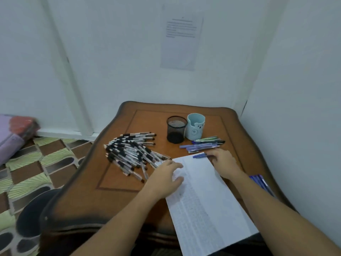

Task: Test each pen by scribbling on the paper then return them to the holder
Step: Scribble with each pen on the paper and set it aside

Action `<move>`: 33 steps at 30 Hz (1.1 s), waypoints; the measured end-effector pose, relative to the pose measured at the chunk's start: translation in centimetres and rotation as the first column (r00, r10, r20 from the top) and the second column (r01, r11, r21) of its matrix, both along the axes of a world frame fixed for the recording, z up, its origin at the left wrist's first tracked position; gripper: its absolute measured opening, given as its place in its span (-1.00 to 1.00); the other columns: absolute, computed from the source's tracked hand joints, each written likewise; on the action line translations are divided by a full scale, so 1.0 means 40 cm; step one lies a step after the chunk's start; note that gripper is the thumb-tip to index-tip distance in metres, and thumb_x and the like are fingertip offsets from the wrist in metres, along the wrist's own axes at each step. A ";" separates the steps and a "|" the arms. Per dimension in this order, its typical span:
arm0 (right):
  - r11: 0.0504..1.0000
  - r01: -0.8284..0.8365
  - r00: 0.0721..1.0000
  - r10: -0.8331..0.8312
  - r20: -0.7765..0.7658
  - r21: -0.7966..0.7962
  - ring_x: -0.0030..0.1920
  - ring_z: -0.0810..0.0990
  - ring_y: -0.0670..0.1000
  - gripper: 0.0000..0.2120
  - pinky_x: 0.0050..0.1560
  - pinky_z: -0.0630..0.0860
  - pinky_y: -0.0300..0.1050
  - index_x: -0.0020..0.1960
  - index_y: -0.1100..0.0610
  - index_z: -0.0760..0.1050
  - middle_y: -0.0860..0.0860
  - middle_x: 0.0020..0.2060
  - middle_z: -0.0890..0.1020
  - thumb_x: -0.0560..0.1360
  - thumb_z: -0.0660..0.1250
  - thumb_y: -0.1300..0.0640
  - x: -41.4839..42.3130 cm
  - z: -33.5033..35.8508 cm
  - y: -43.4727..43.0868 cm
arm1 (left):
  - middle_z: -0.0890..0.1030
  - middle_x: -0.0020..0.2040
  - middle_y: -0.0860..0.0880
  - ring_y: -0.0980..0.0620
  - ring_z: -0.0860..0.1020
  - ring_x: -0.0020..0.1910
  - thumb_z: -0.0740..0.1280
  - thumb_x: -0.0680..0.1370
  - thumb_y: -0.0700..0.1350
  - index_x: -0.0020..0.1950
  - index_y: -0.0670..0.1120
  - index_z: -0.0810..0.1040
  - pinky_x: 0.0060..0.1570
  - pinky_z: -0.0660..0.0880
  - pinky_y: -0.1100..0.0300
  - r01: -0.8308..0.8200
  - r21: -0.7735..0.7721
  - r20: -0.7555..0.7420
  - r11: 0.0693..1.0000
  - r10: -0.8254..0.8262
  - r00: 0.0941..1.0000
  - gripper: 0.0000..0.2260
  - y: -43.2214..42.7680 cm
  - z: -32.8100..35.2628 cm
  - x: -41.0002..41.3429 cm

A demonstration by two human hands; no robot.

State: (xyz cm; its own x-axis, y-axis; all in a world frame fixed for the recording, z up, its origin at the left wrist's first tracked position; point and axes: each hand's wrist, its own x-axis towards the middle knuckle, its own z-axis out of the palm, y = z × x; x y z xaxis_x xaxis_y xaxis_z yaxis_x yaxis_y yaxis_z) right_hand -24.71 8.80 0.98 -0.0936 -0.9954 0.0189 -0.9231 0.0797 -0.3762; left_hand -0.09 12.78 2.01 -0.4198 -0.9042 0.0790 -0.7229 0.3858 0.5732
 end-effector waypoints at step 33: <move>0.985 0.043 0.318 -0.170 0.933 0.165 -0.35 0.40 -0.01 -0.83 -0.39 0.37 -0.19 -0.03 0.23 0.63 0.04 -0.38 0.48 0.55 0.36 0.13 0.078 0.107 0.144 | 0.14 0.57 0.03 0.09 0.06 0.54 0.09 0.59 0.26 0.57 -0.01 0.18 0.46 -0.12 0.21 0.040 -0.147 0.168 0.988 -0.015 0.986 -0.39 0.079 -0.122 0.004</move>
State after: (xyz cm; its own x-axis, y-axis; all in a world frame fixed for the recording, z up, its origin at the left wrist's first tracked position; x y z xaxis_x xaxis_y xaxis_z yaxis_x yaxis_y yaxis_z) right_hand -21.60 14.55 5.28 -0.0904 -0.9653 -0.2451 0.0657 0.2398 -0.9686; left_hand 0.05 15.94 -2.89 -0.4630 -0.8754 0.1392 -0.7909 0.4789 0.3811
